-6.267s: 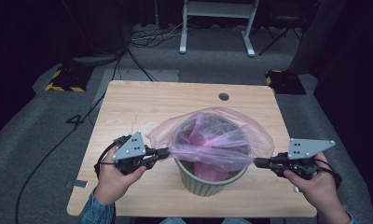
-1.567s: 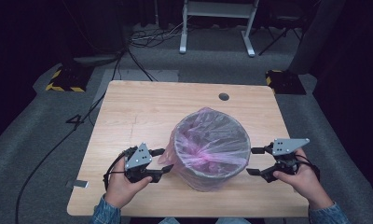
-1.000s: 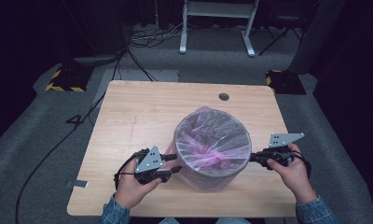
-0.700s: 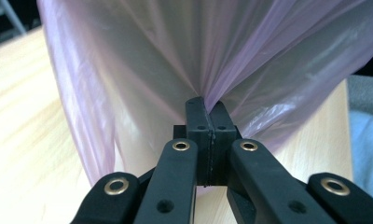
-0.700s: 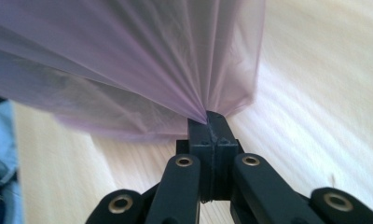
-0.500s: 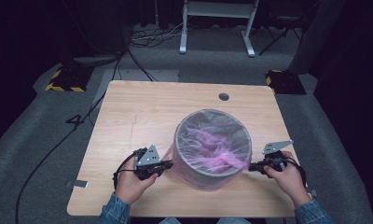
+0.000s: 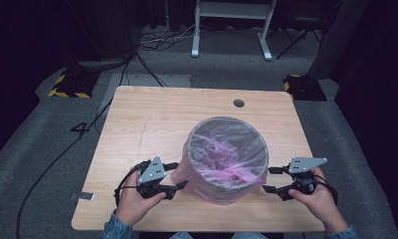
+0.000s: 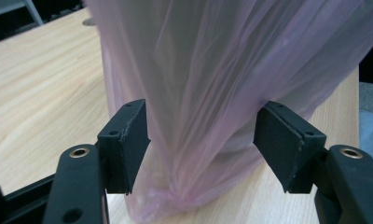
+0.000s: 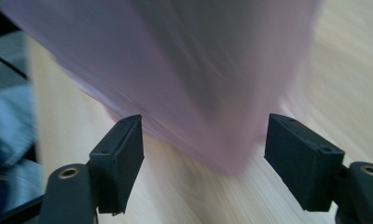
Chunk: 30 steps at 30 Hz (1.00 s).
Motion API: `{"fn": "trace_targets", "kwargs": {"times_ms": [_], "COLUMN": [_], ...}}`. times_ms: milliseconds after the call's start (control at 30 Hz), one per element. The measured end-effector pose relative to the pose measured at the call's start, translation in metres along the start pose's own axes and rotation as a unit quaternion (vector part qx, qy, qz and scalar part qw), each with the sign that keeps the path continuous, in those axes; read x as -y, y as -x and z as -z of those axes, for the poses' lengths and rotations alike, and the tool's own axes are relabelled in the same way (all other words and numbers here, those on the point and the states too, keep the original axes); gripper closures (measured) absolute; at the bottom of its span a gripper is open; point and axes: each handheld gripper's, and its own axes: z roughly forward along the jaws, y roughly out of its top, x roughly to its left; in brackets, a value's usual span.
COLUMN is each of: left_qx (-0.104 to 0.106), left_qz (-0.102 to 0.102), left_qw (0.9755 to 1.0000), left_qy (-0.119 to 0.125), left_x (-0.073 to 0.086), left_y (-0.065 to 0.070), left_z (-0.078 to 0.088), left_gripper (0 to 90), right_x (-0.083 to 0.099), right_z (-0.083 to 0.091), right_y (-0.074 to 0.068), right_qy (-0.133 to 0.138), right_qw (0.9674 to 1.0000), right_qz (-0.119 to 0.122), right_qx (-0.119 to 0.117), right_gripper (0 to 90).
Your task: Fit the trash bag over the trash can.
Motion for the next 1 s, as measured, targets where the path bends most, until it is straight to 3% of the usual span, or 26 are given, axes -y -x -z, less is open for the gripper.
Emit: {"fn": "trace_targets", "kwargs": {"times_ms": [33,100,167,233,267,333,533,667,833,1000], "left_qx": [-0.001,0.001,0.011,0.015,0.019,0.014,0.002,-0.005,0.000,-0.019], "left_qz": [-0.003,-0.005,-0.011,-0.015,-0.013,-0.013,-0.002,0.007,0.010,0.016], "left_qw": [1.0000,1.0000,0.9999,0.9998,0.9997,0.9997,1.0000,0.9999,0.9998,0.9986], "left_qy": [0.000,0.002,0.003,0.001,-0.007,-0.014,-0.007,-0.012,-0.016,-0.046], "left_x": [-0.002,-0.006,-0.009,-0.013,-0.015,-0.016,-0.016,-0.013,-0.007,-0.002], "left_y": [0.000,0.000,0.000,0.002,0.002,0.002,-0.002,-0.005,-0.002,-0.011], "left_z": [-0.002,-0.007,-0.008,-0.008,-0.008,-0.007,-0.003,-0.005,-0.016,-0.024], "left_gripper": [35.6,39.5,59.5,75.4,84.1,89.8,90.0,90.0,90.0,90.0], "right_x": [-0.006,-0.017,-0.028,-0.037,-0.041,-0.047,-0.055,-0.049,-0.029,-0.027], "right_z": [0.001,0.004,0.007,0.009,0.011,0.013,0.016,0.012,-0.015,-0.030], "right_y": [-0.004,-0.009,-0.008,-0.005,-0.003,0.003,0.016,0.030,0.040,0.039], "right_qy": [0.011,0.031,0.041,0.037,0.038,0.039,0.028,0.018,0.005,-0.007], "right_qw": [0.9999,0.9994,0.9987,0.9990,0.9990,0.9992,0.9993,0.9983,0.9982,0.9984], "right_qz": [0.004,0.011,0.008,0.011,0.011,0.008,-0.002,-0.017,-0.052,-0.047], "right_qx": [-0.004,-0.008,-0.028,-0.024,-0.023,-0.010,0.024,0.053,0.029,0.032], "right_gripper": [30.7,47.7,72.8,88.3,90.0,90.0,90.0,90.0,90.0,90.0]}}
